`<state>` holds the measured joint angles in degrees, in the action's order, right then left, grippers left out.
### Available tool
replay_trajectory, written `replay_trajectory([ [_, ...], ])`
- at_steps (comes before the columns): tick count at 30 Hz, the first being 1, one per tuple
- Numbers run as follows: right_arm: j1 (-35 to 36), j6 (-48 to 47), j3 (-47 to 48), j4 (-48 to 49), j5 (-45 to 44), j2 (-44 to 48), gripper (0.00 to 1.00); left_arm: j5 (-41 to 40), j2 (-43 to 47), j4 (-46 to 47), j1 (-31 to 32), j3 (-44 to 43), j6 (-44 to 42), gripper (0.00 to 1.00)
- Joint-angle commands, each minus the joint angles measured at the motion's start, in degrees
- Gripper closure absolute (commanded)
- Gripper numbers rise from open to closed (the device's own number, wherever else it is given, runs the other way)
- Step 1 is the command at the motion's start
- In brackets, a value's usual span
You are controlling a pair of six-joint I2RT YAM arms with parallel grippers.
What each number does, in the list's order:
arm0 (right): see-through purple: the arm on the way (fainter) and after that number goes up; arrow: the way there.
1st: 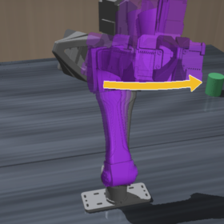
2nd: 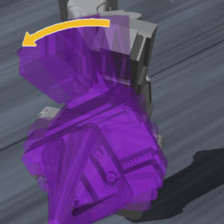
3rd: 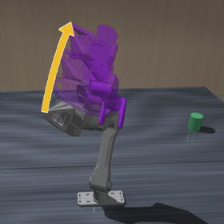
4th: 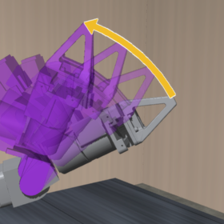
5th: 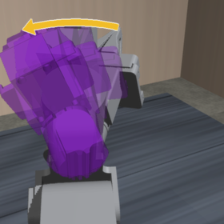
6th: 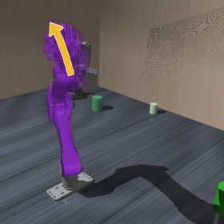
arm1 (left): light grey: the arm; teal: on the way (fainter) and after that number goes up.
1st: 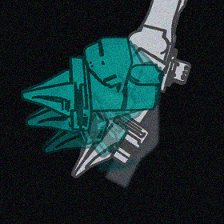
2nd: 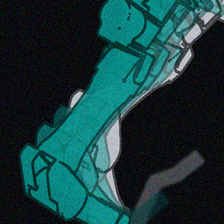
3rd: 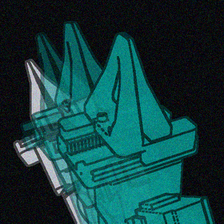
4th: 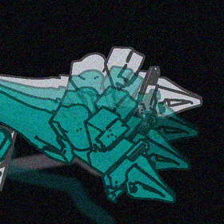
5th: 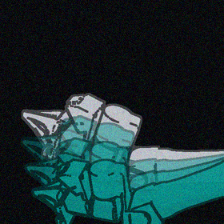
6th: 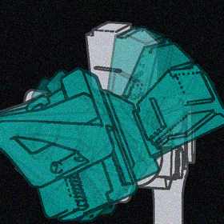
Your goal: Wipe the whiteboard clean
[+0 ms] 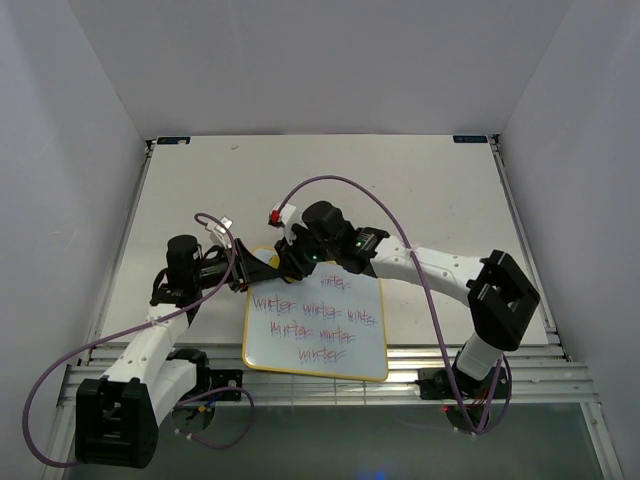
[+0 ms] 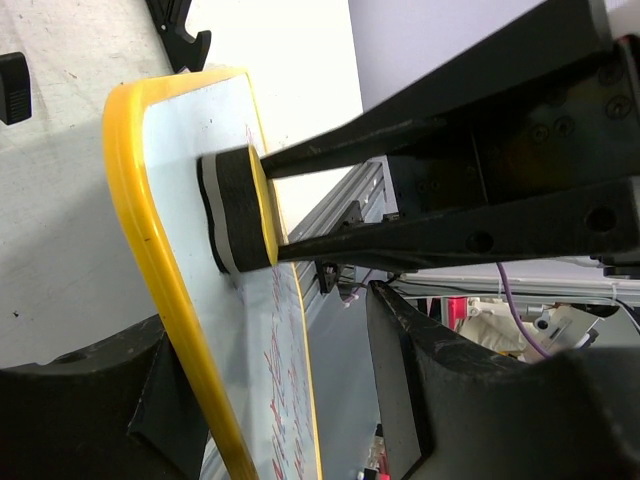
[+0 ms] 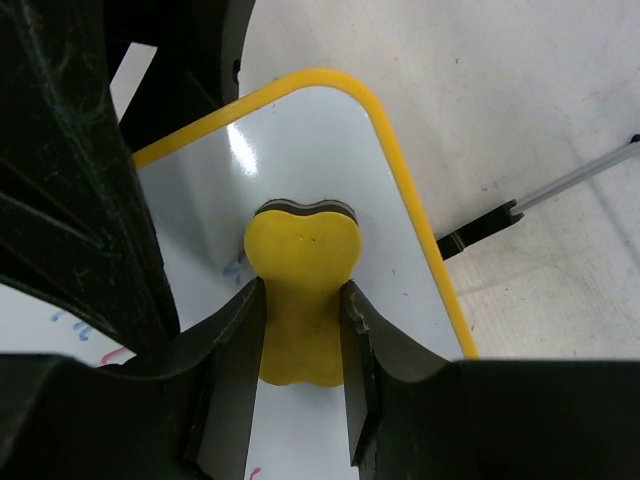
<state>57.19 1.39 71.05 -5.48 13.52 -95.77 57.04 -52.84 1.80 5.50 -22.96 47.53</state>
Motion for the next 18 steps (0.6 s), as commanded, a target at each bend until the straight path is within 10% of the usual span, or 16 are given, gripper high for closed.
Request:
replay_trajectory([
  [1,1.5,-1.1,-1.9,-5.5,4.1,1.5,0.78,3.6,1.2,6.0,0.5,-2.0,1.1,0.35],
  [18,3.0,-3.9,-7.1,-7.8,-2.5,6.9,0.78,3.3,1.2,6.0,0.5,-2.3,1.8,0.35],
])
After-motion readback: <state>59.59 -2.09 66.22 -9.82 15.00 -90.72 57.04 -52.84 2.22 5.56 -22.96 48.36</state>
